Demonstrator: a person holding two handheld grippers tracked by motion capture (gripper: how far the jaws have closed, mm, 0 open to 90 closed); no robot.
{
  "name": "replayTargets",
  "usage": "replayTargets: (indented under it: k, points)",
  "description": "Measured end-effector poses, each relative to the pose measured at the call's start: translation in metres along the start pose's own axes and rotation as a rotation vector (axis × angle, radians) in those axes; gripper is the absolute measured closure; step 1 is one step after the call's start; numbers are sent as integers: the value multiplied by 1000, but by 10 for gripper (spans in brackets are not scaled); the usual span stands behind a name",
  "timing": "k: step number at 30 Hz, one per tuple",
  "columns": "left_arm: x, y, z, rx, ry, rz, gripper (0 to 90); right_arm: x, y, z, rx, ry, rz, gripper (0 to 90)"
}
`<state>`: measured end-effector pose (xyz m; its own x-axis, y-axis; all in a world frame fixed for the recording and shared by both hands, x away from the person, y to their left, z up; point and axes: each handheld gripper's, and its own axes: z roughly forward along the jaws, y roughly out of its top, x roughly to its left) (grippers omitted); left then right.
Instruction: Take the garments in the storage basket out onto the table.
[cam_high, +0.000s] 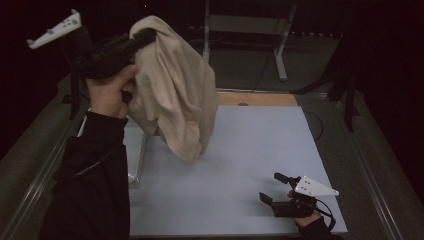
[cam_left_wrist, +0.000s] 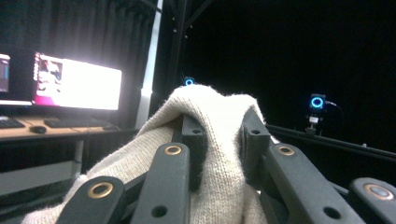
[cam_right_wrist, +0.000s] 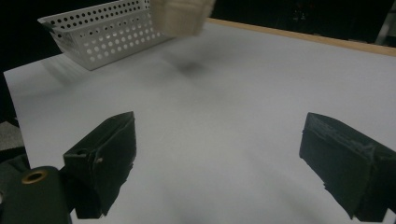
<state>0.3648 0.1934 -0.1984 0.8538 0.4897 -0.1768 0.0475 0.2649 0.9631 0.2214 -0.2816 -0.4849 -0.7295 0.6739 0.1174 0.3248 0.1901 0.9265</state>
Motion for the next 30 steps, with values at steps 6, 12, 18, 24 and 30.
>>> replayTargets:
  k: [6, 12, 18, 24, 30]
  points:
    - [-1, -18, 29, 37, -27, -16, 784, -1, 0, 0, -1, -2, 1, 107]
    - [-1, -41, 56, 74, -49, -31, 783, -1, 0, -1, -7, -2, 5, 107]
    - [-1, -67, 77, 115, -63, -49, 783, -1, 0, -1, -10, -2, 5, 107]
    - [2, -106, 98, 192, -58, -61, 783, -1, 0, -2, -14, -6, 6, 107]
    - [6, -147, 110, 270, -51, -75, 782, -2, 0, -2, -17, -8, 7, 107]
